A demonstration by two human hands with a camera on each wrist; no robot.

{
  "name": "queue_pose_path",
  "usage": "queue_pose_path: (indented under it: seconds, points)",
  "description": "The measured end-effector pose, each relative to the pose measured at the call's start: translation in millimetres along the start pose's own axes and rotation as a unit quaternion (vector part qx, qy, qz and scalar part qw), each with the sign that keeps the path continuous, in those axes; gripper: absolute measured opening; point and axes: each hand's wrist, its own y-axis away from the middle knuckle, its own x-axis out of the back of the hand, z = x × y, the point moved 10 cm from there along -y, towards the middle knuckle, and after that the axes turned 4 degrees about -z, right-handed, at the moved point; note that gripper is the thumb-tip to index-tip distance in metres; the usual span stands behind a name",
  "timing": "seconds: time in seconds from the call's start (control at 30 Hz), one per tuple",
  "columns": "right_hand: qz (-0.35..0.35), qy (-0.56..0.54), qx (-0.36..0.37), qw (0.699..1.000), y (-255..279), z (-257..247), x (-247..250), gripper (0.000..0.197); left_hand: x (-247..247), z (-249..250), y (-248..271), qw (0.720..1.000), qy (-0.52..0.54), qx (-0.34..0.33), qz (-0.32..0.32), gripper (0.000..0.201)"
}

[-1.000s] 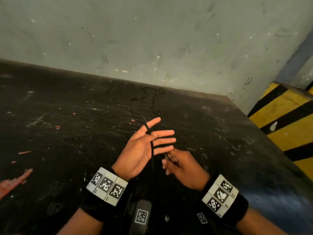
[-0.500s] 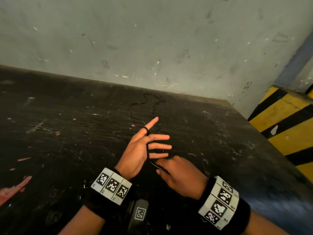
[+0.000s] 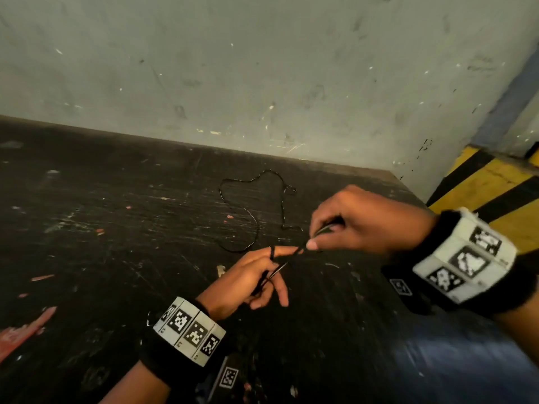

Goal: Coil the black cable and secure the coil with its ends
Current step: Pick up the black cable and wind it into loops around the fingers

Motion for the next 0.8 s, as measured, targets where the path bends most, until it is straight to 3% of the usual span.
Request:
queue_pose_path:
  seconds: [0.27,0.43,0.63,0.8]
  points:
    - [0.091,-0.024,0.003,0.996,-10.2,15.1,35.5,0.020,-29.1,10.4,10.1,0.994,-0.013,0.010,-0.108,0.060]
    - [0.110,-0.040,-0.010,0.993,-19.4,35.5,22.4,0.028,-46.7,28.6,22.9,0.978,0.104,0.025,-0.181,0.050]
    - [0.169,-0.113,-0.030,0.979,-27.3,64.6,-33.1,0.044,-24.2,67.0,18.5,0.968,0.204,-0.044,-0.141,0.056]
    - [0.145,-0.179,-0.020,0.973,-37.6,29.8,-97.4,0.026,7.5,86.9,2.1,0.973,0.212,-0.082,-0.042,0.057]
